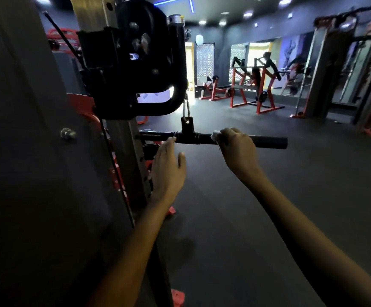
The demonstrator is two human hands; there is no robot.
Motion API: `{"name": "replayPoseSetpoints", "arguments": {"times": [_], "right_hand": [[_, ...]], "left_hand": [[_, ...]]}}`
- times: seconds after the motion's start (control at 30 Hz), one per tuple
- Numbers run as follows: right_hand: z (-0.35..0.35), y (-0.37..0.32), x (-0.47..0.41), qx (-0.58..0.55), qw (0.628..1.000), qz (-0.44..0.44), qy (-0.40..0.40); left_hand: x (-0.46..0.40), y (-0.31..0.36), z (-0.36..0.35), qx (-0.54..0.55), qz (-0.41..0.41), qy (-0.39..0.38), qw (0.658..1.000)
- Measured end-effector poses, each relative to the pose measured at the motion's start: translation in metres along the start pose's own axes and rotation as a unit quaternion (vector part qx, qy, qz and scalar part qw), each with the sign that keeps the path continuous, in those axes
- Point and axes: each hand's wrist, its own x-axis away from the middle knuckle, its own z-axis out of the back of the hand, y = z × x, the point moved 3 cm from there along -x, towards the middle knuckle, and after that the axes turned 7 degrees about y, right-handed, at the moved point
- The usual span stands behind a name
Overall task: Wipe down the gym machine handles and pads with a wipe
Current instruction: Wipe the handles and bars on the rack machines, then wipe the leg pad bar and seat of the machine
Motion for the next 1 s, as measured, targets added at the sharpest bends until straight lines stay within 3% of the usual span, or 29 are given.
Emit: {"name": "replayPoseSetpoints", "arguments": {"times": [0.13, 0.4, 0.63, 0.87, 1.0], "right_hand": [[0.032, 0.036, 0.032, 0.018, 0.998, -0.059, -0.017], [0.084, 0.123, 0.125, 0.113, 0.966, -0.218, -0.08], [0.107, 0.226, 0.174, 0.171, 0.936, -0.296, -0.084], [0.114, 0.321, 0.171, 0.213, 0.933, -0.274, -0.099], [0.124, 0.378, 0.154, 0.19, 0.94, -0.264, -0.104]], "left_hand": [[0.03, 0.033, -0.028, -0.021, -0.036, -0.123, 0.992], [0.113, 0.084, -0.105, -0.013, -0.052, -0.292, 0.955], [0.159, 0.144, -0.183, -0.015, -0.078, -0.358, 0.93], [0.175, 0.207, -0.263, -0.018, -0.06, -0.388, 0.92], [0.162, 0.235, -0.309, -0.031, -0.05, -0.366, 0.929]]}}
